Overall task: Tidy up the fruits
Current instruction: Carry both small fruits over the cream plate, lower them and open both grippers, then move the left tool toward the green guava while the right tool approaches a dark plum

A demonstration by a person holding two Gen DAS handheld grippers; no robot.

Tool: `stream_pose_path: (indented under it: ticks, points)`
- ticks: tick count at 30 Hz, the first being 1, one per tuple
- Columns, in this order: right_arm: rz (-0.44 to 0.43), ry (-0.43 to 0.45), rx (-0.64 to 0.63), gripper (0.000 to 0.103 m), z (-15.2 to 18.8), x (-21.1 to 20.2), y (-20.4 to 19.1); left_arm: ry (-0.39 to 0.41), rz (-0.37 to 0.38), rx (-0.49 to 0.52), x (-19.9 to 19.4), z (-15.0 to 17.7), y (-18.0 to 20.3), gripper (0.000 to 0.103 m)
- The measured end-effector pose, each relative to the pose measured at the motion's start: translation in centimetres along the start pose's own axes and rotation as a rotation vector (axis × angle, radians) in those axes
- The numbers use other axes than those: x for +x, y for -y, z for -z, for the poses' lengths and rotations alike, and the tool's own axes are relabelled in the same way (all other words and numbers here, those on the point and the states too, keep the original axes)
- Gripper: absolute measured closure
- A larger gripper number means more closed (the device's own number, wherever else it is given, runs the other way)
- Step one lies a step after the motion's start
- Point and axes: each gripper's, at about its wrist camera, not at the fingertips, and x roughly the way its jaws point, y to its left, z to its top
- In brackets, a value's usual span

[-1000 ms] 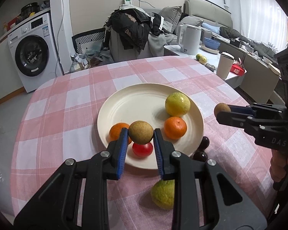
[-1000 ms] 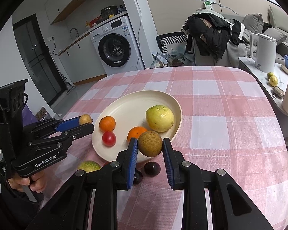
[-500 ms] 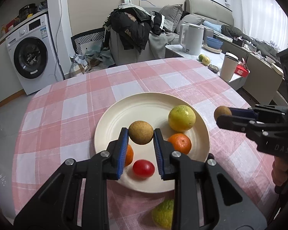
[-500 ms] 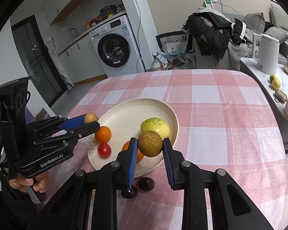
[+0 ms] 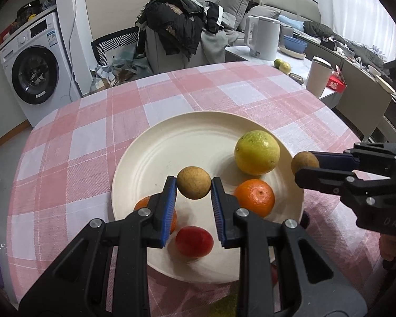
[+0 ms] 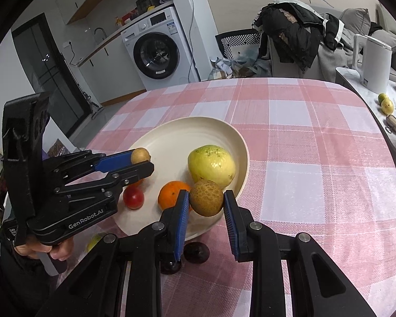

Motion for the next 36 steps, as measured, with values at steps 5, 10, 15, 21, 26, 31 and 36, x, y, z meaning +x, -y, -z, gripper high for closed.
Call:
stream_pose_path:
  ticks: [5, 10, 15, 21, 26, 31, 36]
  points:
    - [0.007, -0.008, -0.016, 0.076, 0.0, 0.6, -0.2, -0.008, -0.004, 0.005, 0.6, 0.2, 0.0, 0.079]
    - [0.018, -0.016, -0.017, 0.076, 0.0, 1.1, -0.3, -0.011, -0.007, 0.005, 0.8, 0.4, -0.1, 0.079]
    - [0.035, -0.020, -0.020, 0.076, -0.1, 1.5, -0.4, -0.012, -0.003, 0.000, 0.9, 0.5, -0.3, 0.079]
    - [0.059, -0.021, -0.009, 0.072, -0.2, 1.6, -0.2, -0.010, 0.011, -0.004, 0.9, 0.6, -0.6, 0.079]
    - [0.078, 0.014, 0.018, 0.058, -0.3, 0.7, 0.3, 0.014, 0.008, 0.014, 0.0, 0.8, -0.5, 0.074]
    - [0.098, 0.029, 0.030, 0.039, 0.1, -0.3, 0.7, 0.032, -0.010, -0.009, -1.7, 1.2, -1.0, 0.032]
    - [0.127, 0.080, 0.055, 0.011, 0.9, -1.7, 0.9, 0.051, -0.022, -0.036, -4.1, 2.1, -1.7, 0.015]
